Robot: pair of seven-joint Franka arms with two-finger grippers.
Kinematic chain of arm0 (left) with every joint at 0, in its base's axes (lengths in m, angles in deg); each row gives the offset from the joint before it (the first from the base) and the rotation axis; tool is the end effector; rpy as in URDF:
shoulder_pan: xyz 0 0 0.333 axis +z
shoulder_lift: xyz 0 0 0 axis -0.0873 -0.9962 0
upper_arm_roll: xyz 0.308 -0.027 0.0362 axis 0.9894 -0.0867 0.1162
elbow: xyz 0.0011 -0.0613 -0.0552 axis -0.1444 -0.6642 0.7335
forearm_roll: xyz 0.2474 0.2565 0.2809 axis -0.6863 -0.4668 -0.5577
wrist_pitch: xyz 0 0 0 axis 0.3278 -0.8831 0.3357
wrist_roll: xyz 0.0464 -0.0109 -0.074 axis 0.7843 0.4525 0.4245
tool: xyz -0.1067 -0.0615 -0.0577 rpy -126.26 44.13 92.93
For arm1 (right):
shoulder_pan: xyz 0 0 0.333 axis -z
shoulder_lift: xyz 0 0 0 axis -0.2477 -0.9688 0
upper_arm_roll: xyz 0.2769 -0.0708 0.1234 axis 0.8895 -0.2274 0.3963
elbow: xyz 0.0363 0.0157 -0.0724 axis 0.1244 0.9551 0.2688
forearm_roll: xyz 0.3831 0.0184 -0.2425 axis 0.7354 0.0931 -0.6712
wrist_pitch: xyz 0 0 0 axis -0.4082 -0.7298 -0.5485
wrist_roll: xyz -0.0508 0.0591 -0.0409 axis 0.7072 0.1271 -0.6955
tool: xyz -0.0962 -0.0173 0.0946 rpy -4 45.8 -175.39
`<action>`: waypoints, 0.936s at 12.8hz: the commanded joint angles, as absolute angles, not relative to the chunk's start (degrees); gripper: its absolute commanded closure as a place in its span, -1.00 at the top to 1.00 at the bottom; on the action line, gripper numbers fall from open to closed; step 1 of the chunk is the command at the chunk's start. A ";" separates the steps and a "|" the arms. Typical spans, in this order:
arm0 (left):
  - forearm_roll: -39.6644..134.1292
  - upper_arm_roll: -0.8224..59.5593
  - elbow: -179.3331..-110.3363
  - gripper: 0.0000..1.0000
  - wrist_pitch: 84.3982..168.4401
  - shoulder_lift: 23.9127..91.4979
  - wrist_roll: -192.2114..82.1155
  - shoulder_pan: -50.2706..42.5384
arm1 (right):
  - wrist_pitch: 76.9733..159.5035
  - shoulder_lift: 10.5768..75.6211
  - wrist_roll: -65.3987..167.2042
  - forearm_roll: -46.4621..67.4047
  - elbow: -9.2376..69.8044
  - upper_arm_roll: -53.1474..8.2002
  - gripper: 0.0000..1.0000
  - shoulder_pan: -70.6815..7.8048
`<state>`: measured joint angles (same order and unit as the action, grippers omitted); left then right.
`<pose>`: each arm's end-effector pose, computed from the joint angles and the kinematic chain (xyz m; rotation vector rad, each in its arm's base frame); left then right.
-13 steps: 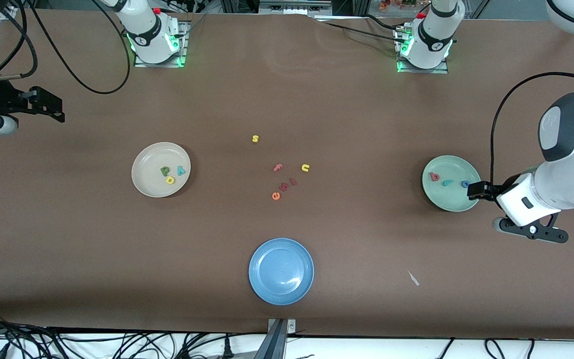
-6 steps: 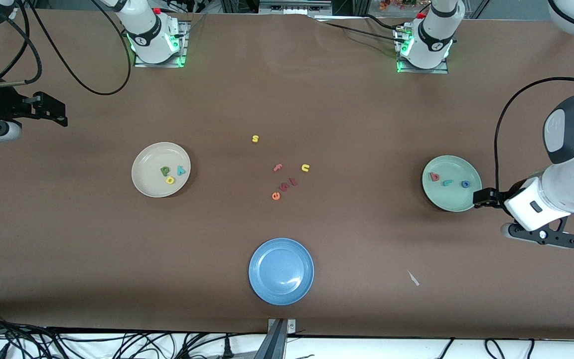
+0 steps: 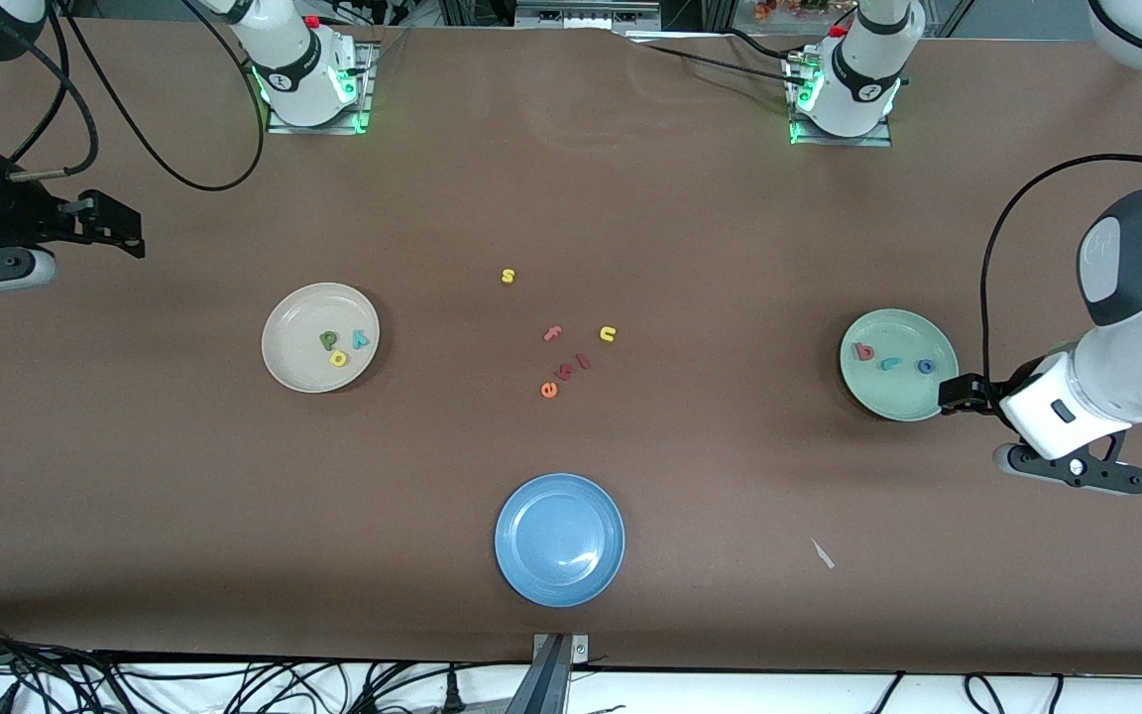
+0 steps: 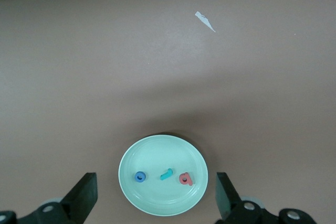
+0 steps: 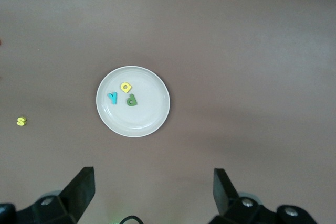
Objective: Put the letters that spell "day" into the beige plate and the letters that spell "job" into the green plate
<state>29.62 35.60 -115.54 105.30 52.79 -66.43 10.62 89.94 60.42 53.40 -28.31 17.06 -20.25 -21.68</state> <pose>0.7580 -0.0348 0.4199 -3.0817 0.3003 0.1181 0.6394 0.0431 0.5597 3.0871 0.3144 -0.1291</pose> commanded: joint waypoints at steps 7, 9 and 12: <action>31.30 35.83 -117.10 0.94 103.30 56.33 -73.72 11.25 | 89.10 60.76 53.70 -28.75 16.78 -20.28 1.00 -22.07; 31.21 35.92 -120.61 0.94 103.30 59.84 -73.89 12.73 | 89.10 60.67 53.52 -28.57 16.78 -20.28 0.99 -22.16; 31.21 35.83 -123.24 0.93 102.86 62.40 -74.68 14.85 | 89.19 60.67 53.17 -27.35 16.87 -20.28 0.99 -22.16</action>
